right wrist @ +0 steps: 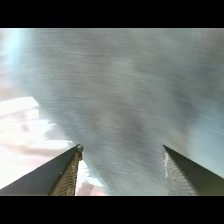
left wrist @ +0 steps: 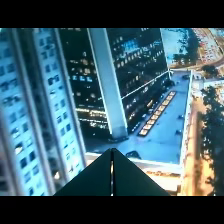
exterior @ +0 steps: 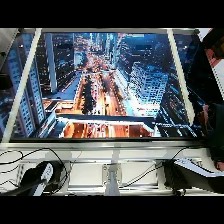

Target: Fold the clothes and pants, and hang the long-sleeved shirts on hangers.

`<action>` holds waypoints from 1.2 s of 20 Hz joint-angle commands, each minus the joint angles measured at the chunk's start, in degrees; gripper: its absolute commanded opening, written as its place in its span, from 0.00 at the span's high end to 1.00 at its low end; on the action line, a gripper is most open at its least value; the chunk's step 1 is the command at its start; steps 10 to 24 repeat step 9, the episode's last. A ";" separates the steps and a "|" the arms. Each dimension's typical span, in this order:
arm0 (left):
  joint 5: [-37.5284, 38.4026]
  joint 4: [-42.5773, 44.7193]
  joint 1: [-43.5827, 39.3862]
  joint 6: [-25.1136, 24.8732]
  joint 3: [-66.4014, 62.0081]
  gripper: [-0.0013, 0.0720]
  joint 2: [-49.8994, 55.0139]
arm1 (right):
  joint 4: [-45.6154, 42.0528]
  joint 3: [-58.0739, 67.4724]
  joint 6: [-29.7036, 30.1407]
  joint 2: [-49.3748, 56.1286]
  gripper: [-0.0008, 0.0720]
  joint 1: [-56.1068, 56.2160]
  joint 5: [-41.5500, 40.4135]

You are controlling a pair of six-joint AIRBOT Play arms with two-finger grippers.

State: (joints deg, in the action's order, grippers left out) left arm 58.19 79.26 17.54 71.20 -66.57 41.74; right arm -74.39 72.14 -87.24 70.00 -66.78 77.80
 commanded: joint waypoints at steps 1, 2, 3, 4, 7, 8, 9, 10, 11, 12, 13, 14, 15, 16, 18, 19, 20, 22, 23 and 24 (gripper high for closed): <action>-0.02 0.02 0.07 -0.02 0.02 0.89 -0.04 | 4.04 2.03 3.58 0.04 0.24 6.64 -3.85; -0.02 0.02 0.07 0.00 0.02 0.89 -0.04 | 4.04 3.32 3.58 0.04 0.24 8.98 -5.05; -0.02 0.02 0.07 -0.02 0.02 0.89 -0.04 | 4.04 4.94 3.58 0.04 0.24 11.52 -6.32; -0.02 0.02 0.07 0.00 0.02 0.89 -0.04 | 4.04 6.67 3.56 0.02 0.24 13.92 -7.82; -0.02 0.02 0.07 0.00 0.02 0.89 -0.04 | 4.07 11.47 3.56 0.00 0.24 20.09 -12.31; -0.02 0.02 0.07 0.00 0.02 0.89 -0.04 | 4.07 12.81 3.56 0.00 0.24 21.84 -13.57; -0.02 0.02 0.07 -0.02 0.02 0.89 -0.04 | 4.11 14.01 3.56 0.00 0.24 23.69 -14.73; -0.02 0.02 0.07 -0.02 0.02 0.89 -0.04 | 4.11 14.01 3.56 0.00 0.24 23.69 -14.73; -0.02 0.02 0.07 -0.02 0.02 0.89 -0.04 | 4.11 14.01 3.56 0.00 0.24 23.69 -14.73; -0.02 0.02 0.07 -0.02 0.02 0.89 -0.04 | 4.11 14.01 3.56 0.00 0.24 23.69 -14.73; -0.02 0.02 0.07 -0.02 0.02 0.89 -0.04 | 4.11 14.01 3.56 0.00 0.24 23.69 -14.73; -0.02 0.02 0.07 -0.02 0.02 0.89 -0.04 | 4.11 14.01 3.56 0.00 0.24 23.69 -14.73; -0.02 0.02 0.07 -0.02 0.02 0.89 -0.04 | 4.11 14.01 3.56 0.00 0.24 23.69 -14.73; -0.02 0.02 0.07 -0.02 0.02 0.89 -0.04 | 4.11 14.01 3.56 0.00 0.24 23.69 -14.73; -0.02 0.02 0.07 -0.02 0.02 0.89 -0.04 | 4.11 14.01 3.56 0.00 0.24 23.69 -14.73; -0.02 0.02 0.07 -0.02 0.02 0.89 -0.04 | 4.11 14.01 3.56 0.00 0.24 23.69 -14.73; -0.02 0.02 0.07 -0.02 0.02 0.89 -0.04 | 4.11 14.01 3.56 0.00 0.24 23.69 -14.73; -0.02 0.02 0.07 -0.02 0.02 0.89 -0.04 | 4.11 14.01 3.56 0.00 0.24 23.69 -14.73; -0.02 0.02 0.07 -0.02 0.02 0.89 -0.04 | 4.11 14.01 3.56 0.00 0.24 23.69 -14.73; -0.02 0.02 0.07 -0.02 0.02 0.89 -0.04 | 4.11 14.01 3.56 0.00 0.24 23.69 -14.73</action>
